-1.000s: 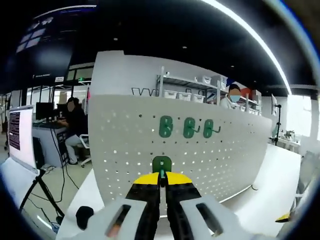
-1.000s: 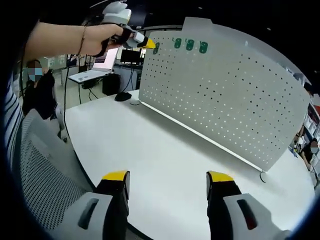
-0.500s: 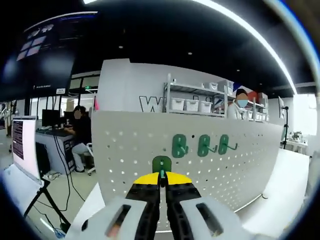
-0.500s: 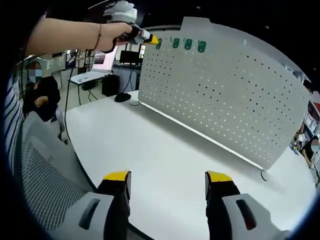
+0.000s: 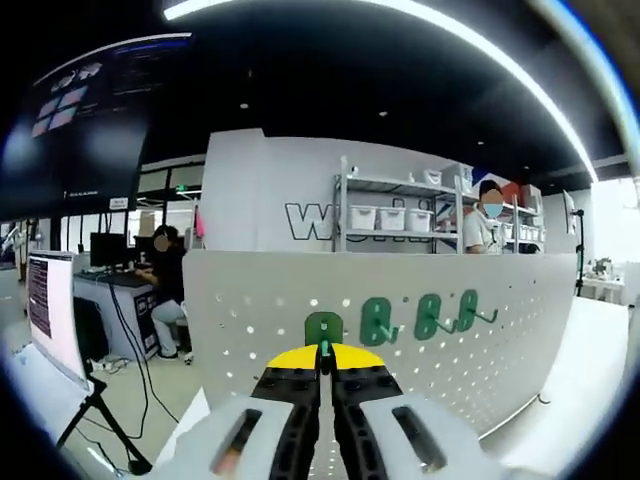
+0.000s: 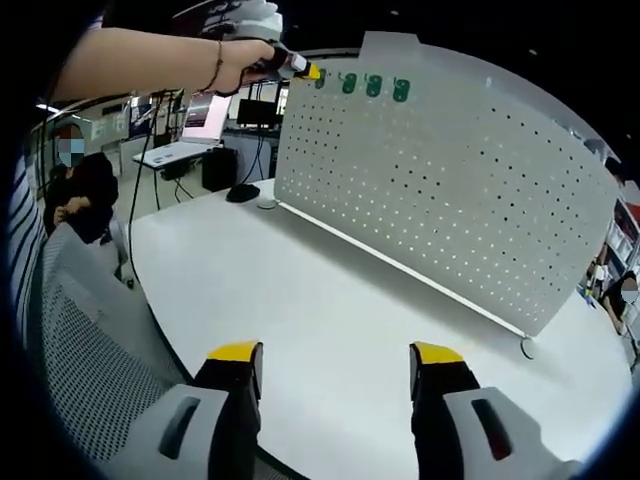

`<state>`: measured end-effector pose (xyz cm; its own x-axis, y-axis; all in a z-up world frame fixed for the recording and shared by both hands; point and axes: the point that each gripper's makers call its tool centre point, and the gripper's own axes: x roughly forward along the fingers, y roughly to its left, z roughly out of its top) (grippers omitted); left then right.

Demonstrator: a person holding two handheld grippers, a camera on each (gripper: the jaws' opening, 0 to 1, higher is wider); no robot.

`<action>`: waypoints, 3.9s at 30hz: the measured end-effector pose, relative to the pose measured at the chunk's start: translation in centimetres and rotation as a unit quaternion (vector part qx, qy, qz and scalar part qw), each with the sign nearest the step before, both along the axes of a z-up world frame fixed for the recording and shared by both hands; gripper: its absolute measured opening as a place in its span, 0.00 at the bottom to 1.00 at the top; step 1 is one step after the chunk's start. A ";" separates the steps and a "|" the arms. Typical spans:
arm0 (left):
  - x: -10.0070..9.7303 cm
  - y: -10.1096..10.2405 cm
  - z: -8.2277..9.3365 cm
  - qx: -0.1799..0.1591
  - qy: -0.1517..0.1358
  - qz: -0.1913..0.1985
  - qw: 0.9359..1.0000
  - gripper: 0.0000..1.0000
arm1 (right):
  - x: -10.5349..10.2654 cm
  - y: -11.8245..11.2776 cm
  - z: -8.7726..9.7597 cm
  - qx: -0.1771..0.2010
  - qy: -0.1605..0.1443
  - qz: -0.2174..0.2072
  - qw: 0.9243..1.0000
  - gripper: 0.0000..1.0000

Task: Insert the hook assembly into the mounting plate slot until the hook locks in place.

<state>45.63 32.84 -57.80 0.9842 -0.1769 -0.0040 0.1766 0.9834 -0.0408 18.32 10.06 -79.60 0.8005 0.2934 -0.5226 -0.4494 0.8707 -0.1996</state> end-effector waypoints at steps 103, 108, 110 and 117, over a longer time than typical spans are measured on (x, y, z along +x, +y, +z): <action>-13.4 2.2 -3.7 -0.012 0.126 -0.152 0.980 0.95 | 0.5 -1.8 2.1 -0.018 -0.056 -0.033 0.998 0.70; -15.0 1.4 -5.0 -0.010 0.143 -0.170 0.975 0.98 | 0.5 -1.9 2.1 -0.019 -0.055 -0.035 0.998 0.70; -15.7 0.9 -5.3 -0.011 0.147 -0.178 0.973 0.98 | 0.5 -1.9 2.1 -0.021 -0.056 -0.035 0.998 0.70; -17.6 -0.7 -7.6 -0.026 0.171 -0.198 0.965 1.00 | 0.6 -2.7 2.2 -0.042 -0.063 -0.048 0.996 0.76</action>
